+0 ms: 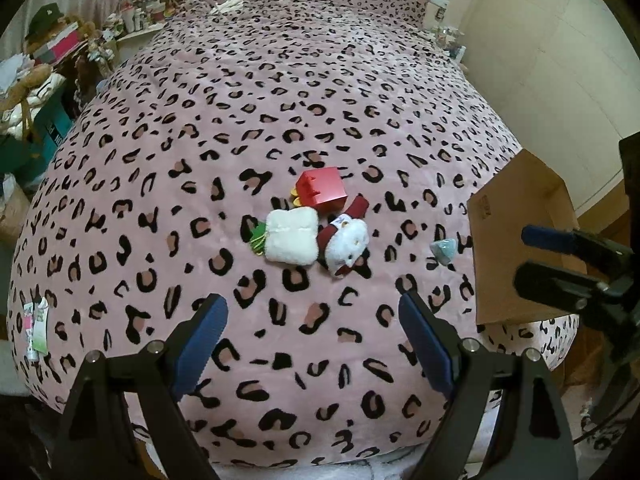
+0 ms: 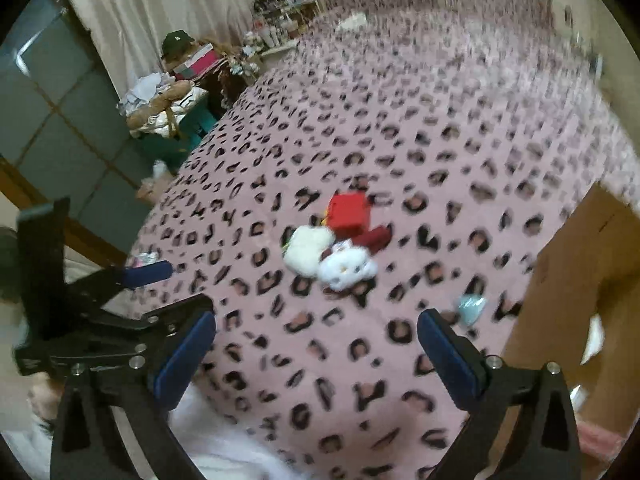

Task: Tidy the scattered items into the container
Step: 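Move both open tools from the box toward the red cube and gem, then grasp the white plush with left tool while right tool grasps the blue-green gem, then lift the white plush with left tool while right tool carries the gem to the box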

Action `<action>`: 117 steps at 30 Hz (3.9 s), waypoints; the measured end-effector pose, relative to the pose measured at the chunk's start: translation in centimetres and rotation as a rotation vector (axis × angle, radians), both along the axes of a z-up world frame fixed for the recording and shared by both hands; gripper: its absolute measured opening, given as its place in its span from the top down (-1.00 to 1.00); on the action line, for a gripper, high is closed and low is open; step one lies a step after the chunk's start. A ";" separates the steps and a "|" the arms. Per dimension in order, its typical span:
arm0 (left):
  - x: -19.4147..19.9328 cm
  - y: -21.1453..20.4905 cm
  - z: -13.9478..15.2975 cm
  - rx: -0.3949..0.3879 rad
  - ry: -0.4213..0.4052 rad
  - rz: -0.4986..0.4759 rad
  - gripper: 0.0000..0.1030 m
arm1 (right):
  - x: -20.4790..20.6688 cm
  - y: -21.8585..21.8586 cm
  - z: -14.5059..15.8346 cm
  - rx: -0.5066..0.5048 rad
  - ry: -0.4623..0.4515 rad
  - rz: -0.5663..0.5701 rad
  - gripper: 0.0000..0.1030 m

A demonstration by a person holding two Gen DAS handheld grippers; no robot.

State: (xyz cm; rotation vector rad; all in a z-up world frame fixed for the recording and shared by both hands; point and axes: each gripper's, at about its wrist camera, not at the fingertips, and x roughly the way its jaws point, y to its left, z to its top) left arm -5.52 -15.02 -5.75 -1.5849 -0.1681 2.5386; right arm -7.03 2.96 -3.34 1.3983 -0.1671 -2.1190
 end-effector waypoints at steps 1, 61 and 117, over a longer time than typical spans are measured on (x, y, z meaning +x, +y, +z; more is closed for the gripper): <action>0.0 -0.2 -0.2 -0.002 -0.004 0.008 -0.72 | -0.1 0.0 -0.2 0.000 -0.015 0.003 -1.00; -13.4 -3.7 -17.0 0.143 -0.174 0.096 -0.05 | -10.2 4.8 -20.9 0.271 -0.407 -0.252 -0.86; -2.4 1.1 0.8 0.122 0.065 -0.071 -0.05 | -4.1 2.8 -3.8 0.242 0.000 -0.120 0.16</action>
